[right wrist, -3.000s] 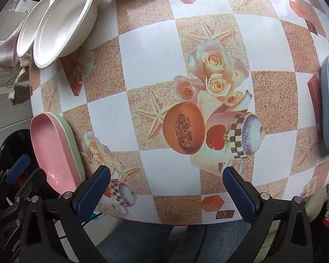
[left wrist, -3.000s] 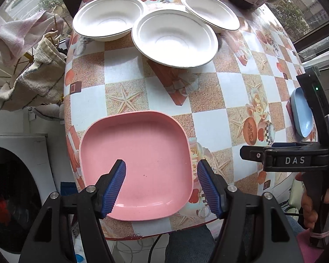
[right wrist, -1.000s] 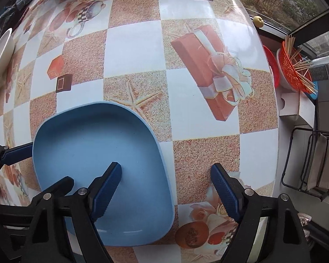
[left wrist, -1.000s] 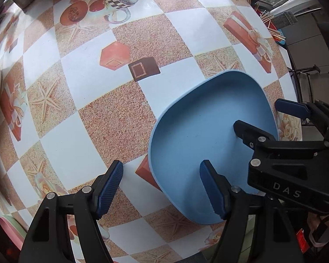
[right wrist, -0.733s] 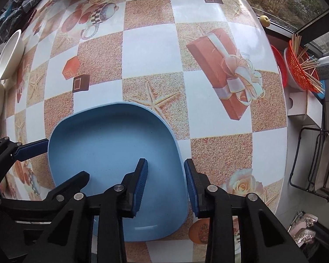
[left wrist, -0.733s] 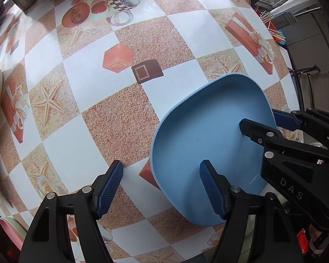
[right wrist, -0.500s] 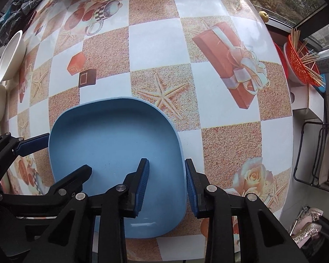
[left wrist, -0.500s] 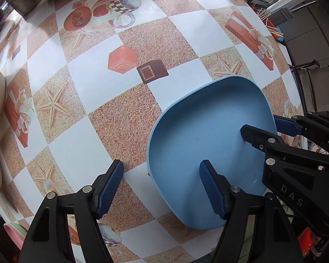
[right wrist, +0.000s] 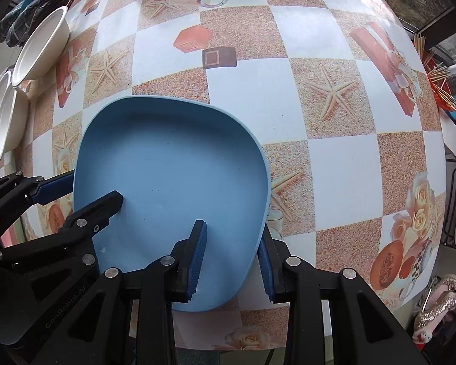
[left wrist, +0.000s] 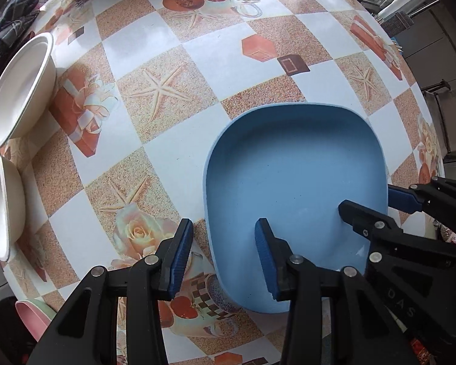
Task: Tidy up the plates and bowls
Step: 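Close both grippers on the blue plate's rim, then lift the blue plate with both grippers and carry it over the pink plate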
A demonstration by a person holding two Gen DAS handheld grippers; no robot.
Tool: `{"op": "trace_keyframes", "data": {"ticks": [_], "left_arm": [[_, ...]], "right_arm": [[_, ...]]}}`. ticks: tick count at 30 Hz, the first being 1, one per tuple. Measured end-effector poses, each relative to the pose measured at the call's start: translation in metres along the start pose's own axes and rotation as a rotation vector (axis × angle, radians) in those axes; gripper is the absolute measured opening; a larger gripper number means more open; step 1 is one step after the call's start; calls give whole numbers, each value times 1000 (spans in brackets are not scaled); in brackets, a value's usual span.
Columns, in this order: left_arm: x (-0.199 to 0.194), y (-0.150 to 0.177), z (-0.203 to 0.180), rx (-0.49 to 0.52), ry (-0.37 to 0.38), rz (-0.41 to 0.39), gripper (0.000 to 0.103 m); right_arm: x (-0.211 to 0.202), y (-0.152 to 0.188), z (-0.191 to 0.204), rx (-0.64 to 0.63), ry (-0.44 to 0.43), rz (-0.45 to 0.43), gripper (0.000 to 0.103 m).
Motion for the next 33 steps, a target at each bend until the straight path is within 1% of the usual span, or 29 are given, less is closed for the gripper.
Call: {"op": "trace_keyframes", "data": {"ticks": [3,5,7,10,12,13,17,18,19,20,21,24,26,27,28,33], "left_arm": [[3,8,10,-13,5,0,46],[3,8,14,-17,9,4,46],[1,6,19,-19,9,6,46],[-3,-4,25,-10,12,1,46],[-1,-13,23,6,24,24,46],[-2,-15,20,16,15,17,46],[-2,-15,11,51,-1,9,46],[-2,-14,11,55,-1,5,45],[-2,-13,9,59,0,1,40],[-3,-11,5,66,9,-1,35],[-3,-9,5,71,20,1,22],[-2,1,16,59,36,2,21],[1,7,22,55,35,5,21],[8,18,31,56,30,6,21],[10,23,34,56,26,7,21],[21,79,61,40,5,11,21]], "right_arm": [[2,3,12,16,-5,-5,35],[5,8,22,4,0,-5,35],[8,13,23,11,3,-9,35],[10,11,19,70,-50,-9,35],[12,13,18,110,-83,-8,35],[13,14,19,124,-92,-8,35],[18,17,25,151,-93,-11,35],[19,18,28,150,-83,-11,35],[19,17,33,143,-71,-10,35],[17,10,37,130,-64,-8,35],[19,11,44,121,-69,-5,34],[23,14,59,101,-64,-1,34],[22,0,74,79,-65,6,34],[23,-1,78,71,-68,11,34],[23,-10,84,57,-66,17,34],[35,-6,132,-23,-58,45,34]]}}
Point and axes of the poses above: each gripper's, at about its wrist camera, not at the fingertips, and x roughly the way its jaws point, z to its left, y to its underside, the point moved 1 cm from there along x, roughly the way its jaws point, and after that the axes turned 13 degrees about z, right-handed, at the moved point
